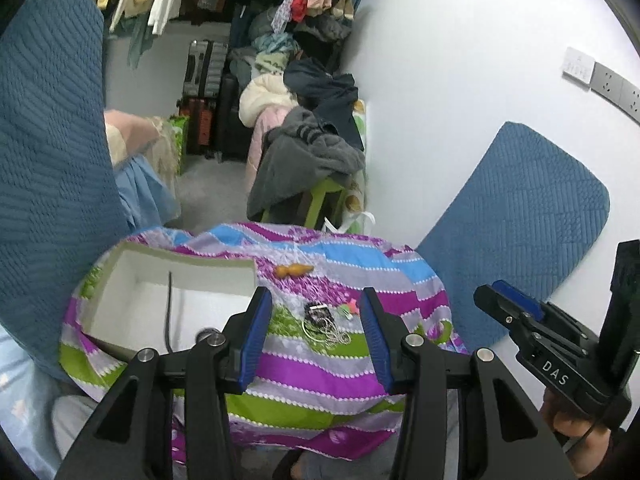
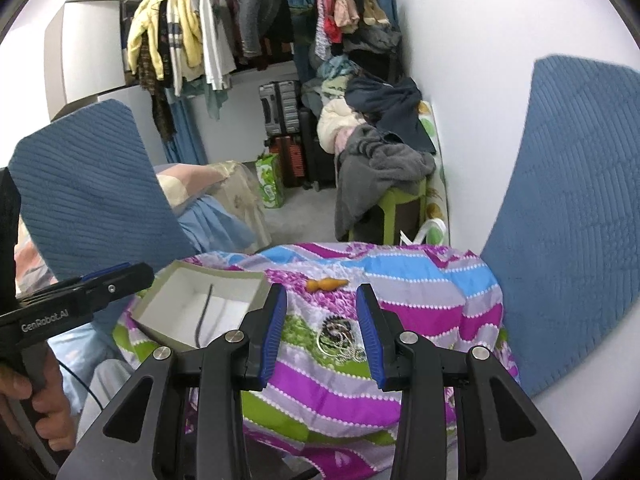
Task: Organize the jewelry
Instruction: 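Move both open tools back over the remaining jewelry pile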
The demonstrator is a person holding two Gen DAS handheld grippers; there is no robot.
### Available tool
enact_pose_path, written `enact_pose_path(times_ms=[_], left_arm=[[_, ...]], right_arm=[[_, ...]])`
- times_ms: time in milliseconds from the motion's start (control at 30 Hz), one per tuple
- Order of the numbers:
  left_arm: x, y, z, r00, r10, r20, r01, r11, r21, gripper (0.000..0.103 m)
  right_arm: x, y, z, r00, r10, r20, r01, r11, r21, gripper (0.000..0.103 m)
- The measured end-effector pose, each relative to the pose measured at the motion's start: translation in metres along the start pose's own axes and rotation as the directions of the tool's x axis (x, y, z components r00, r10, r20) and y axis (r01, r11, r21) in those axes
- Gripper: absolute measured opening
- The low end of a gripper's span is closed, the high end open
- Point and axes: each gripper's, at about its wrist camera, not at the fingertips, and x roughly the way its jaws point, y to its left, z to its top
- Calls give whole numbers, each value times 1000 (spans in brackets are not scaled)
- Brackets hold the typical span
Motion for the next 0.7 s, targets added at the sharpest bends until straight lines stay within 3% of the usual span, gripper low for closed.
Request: enact_pose_path(times_ms=[333, 700], left_arm=[[61, -6, -28, 996, -51, -76, 49, 998, -25, 44], [146, -14, -57, 975, -86, -206, 78, 996, -49, 43]], right_arm=[[42, -43, -39, 999, -5, -34, 7, 998, 66, 34], [101, -81, -76, 995, -5, -102, 15, 994, 105, 34]])
